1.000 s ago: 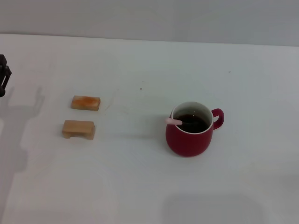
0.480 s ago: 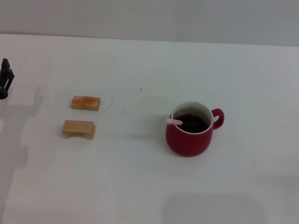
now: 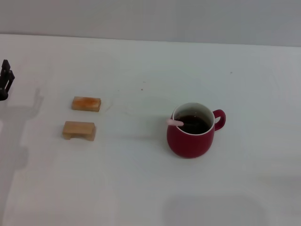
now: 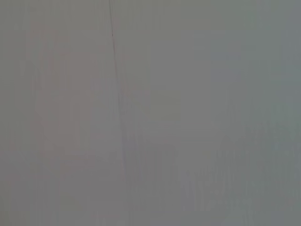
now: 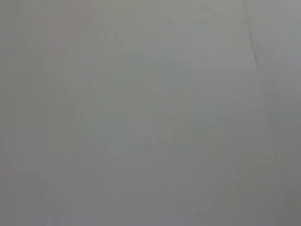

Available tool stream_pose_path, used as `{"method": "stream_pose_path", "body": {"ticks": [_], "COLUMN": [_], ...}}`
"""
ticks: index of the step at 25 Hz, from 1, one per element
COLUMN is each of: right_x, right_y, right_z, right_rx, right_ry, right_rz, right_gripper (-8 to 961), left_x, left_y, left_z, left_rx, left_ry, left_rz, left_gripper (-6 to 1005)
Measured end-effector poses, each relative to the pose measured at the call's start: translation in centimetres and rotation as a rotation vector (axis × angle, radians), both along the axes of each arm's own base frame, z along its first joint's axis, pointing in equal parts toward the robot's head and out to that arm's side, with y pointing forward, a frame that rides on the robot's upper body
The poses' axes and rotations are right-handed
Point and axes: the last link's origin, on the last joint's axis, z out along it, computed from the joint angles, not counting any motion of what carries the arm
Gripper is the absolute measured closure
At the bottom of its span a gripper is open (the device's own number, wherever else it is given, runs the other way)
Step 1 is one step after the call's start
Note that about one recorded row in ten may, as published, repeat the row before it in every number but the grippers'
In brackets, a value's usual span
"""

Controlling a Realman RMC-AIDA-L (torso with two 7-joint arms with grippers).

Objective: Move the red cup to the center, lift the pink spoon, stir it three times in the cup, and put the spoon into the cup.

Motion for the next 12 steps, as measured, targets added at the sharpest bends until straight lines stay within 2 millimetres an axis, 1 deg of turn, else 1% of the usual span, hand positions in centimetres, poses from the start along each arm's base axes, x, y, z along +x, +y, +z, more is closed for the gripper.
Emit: {"method": "stream_pose_path", "body": {"ticks": [12], "right_x": [-0.24], "right_y": [0.18], "right_z": [0.02], "right_rx": [0.002], "right_ry": [-0.003], "right_rz": [0.015], "right_gripper": [314], "left_x": [0.32], "left_y": [0.7], "left_z": [-0.07], "left_rx": [-0.009], "left_ry": [0.006], "left_rz": [-0.004], "left_gripper": [220]}}
